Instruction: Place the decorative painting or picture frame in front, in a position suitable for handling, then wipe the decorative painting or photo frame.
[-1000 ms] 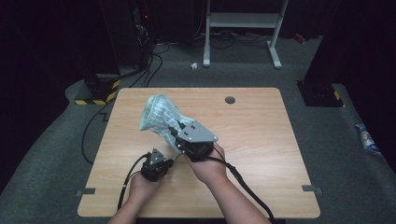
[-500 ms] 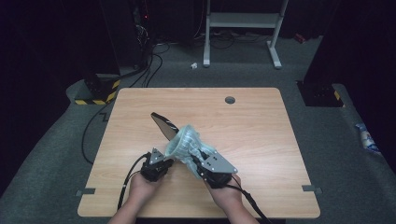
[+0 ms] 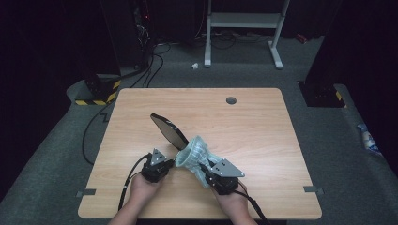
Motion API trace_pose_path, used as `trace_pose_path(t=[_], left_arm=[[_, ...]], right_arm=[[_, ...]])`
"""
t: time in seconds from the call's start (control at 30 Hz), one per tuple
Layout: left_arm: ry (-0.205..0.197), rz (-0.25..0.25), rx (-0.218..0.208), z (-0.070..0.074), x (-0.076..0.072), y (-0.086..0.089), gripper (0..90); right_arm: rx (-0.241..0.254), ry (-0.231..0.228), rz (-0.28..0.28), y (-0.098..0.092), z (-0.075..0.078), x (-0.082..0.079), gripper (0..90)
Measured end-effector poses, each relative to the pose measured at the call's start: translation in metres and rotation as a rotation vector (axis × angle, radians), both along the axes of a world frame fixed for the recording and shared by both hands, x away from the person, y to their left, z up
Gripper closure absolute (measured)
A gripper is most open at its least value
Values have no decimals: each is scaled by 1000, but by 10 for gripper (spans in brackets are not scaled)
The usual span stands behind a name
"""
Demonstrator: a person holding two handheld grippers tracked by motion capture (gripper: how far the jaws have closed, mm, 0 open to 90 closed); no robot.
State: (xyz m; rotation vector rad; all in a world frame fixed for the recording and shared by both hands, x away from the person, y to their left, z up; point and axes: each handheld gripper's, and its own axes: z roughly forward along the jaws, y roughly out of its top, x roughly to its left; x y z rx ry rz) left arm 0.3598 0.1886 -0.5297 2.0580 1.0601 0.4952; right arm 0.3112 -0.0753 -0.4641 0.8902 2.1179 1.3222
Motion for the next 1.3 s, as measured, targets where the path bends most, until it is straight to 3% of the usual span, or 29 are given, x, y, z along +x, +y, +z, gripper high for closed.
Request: trace_pose_path(t=[0.37, 0.5, 0.67, 1.03, 1.3], left_arm=[[-4, 3, -1, 0, -1, -1, 885], [-2, 3, -7, 0, 1, 0, 884], [-1, -1, -5, 0, 0, 0, 884], [0, -4, -2, 0, 1, 0, 884], [-2, -6, -2, 0, 1, -1, 883]], right_arm=[[45, -136, 54, 33, 71, 10, 746], [47, -163, 65, 45, 88, 19, 746], [27, -173, 64, 45, 83, 18, 747], [5, -114, 48, 27, 56, 15, 747], [-2, -102, 38, 16, 41, 12, 747]])
